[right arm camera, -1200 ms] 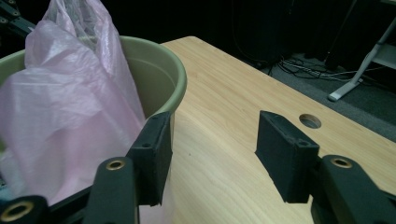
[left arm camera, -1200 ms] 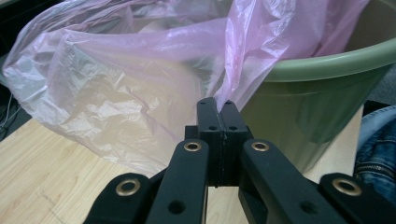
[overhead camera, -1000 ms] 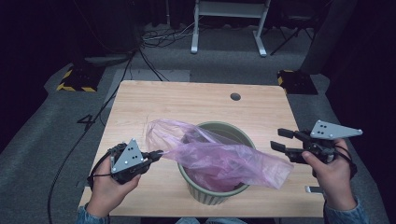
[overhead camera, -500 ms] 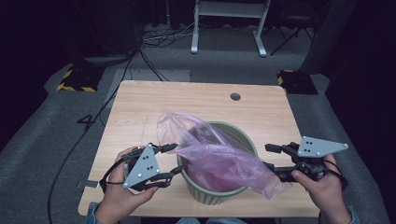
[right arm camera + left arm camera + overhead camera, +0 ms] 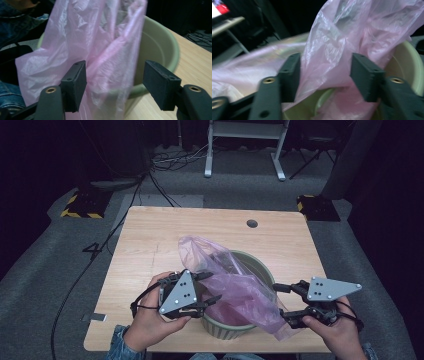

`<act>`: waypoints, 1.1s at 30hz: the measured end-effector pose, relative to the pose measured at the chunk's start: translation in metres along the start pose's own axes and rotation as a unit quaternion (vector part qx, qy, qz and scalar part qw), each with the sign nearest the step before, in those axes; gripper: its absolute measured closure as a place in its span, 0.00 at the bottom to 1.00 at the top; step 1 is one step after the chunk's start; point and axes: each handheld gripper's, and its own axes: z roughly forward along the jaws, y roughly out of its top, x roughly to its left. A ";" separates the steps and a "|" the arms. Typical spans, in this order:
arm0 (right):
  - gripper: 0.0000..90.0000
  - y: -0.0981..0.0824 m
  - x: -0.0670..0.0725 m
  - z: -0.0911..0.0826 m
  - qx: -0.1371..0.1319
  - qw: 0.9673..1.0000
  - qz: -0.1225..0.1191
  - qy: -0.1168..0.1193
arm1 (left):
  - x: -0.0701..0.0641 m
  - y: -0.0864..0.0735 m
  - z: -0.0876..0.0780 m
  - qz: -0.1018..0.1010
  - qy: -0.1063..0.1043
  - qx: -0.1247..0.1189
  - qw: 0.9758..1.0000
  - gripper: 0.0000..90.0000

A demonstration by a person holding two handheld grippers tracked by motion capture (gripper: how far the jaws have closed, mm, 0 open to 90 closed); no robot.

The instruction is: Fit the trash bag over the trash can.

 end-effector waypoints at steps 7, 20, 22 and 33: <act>0.39 0.001 -0.005 0.004 -0.001 1.000 0.005 -0.003 | -0.002 -0.015 -0.009 -0.006 -0.022 0.034 0.999 0.99; 0.43 0.009 -0.024 0.021 0.010 0.999 0.039 0.015 | -0.003 -0.023 -0.021 -0.014 -0.022 0.022 0.999 1.00; 0.42 0.014 -0.029 0.028 0.016 0.999 0.041 0.027 | -0.003 -0.021 -0.018 -0.009 -0.029 0.021 0.999 1.00; 0.99 0.018 -0.028 0.033 0.037 0.999 -0.005 0.017 | -0.004 -0.026 -0.024 -0.012 -0.020 0.021 0.999 1.00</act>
